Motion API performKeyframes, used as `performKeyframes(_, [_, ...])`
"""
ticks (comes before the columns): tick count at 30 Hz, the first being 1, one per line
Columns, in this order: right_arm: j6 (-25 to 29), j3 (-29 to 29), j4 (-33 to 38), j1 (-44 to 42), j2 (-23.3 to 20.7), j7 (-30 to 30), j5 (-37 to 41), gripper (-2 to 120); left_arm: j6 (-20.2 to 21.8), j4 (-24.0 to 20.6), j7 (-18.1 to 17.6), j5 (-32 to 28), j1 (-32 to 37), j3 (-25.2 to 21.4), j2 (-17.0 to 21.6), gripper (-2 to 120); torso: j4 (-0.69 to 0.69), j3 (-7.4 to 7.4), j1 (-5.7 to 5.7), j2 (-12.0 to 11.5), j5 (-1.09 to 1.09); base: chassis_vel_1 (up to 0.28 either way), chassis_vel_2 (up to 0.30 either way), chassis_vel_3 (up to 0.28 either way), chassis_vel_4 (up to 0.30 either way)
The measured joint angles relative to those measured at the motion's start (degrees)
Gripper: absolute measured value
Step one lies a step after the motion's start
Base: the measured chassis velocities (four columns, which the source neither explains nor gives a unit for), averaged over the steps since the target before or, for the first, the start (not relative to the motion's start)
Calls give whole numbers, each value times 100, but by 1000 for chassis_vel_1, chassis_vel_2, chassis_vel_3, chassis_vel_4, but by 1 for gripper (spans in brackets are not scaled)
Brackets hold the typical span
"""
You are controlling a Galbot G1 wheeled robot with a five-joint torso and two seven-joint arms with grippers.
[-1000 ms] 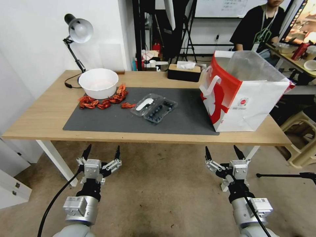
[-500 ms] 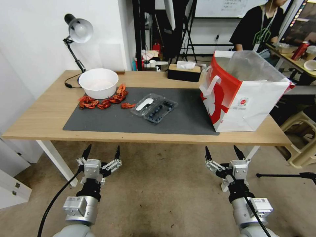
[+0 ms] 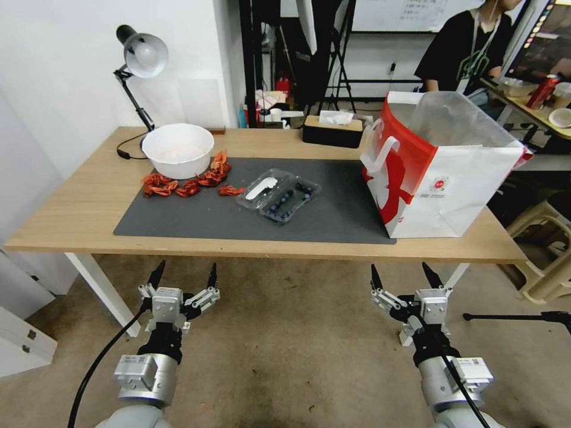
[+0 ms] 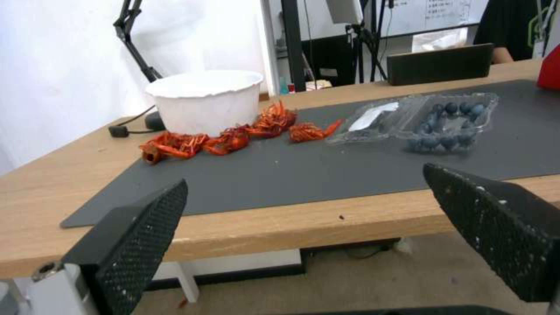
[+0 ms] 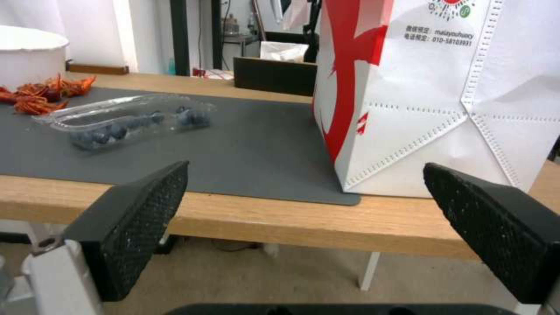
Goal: Close the takeout container lid, then place the container into the takeout bag.
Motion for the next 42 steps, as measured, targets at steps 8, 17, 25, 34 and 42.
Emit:
performKeyframes(8, [0, 0, 0, 0, 0, 0, 0, 100, 0, 0, 0, 0, 0, 0, 0, 100, 0, 0, 0, 0, 0, 0, 0, 0, 0])
performKeyframes(17, [0, 0, 0, 0, 0, 0, 0, 100, 0, 0, 0, 0, 0, 0, 0, 100, 0, 0, 0, 0, 0, 0, 0, 0, 0])
performKeyframes(25, [0, 0, 0, 0, 0, 0, 0, 100, 0, 0, 0, 0, 0, 0, 0, 100, 0, 0, 0, 0, 0, 0, 0, 0, 0])
performKeyframes(34, [0, 0, 0, 0, 0, 0, 0, 100, 0, 0, 0, 0, 0, 0, 0, 100, 0, 0, 0, 0, 0, 0, 0, 0, 0])
performKeyframes(42, [0, 0, 0, 0, 0, 0, 0, 100, 0, 0, 0, 0, 0, 0, 0, 100, 0, 0, 0, 0, 0, 0, 0, 0, 0])
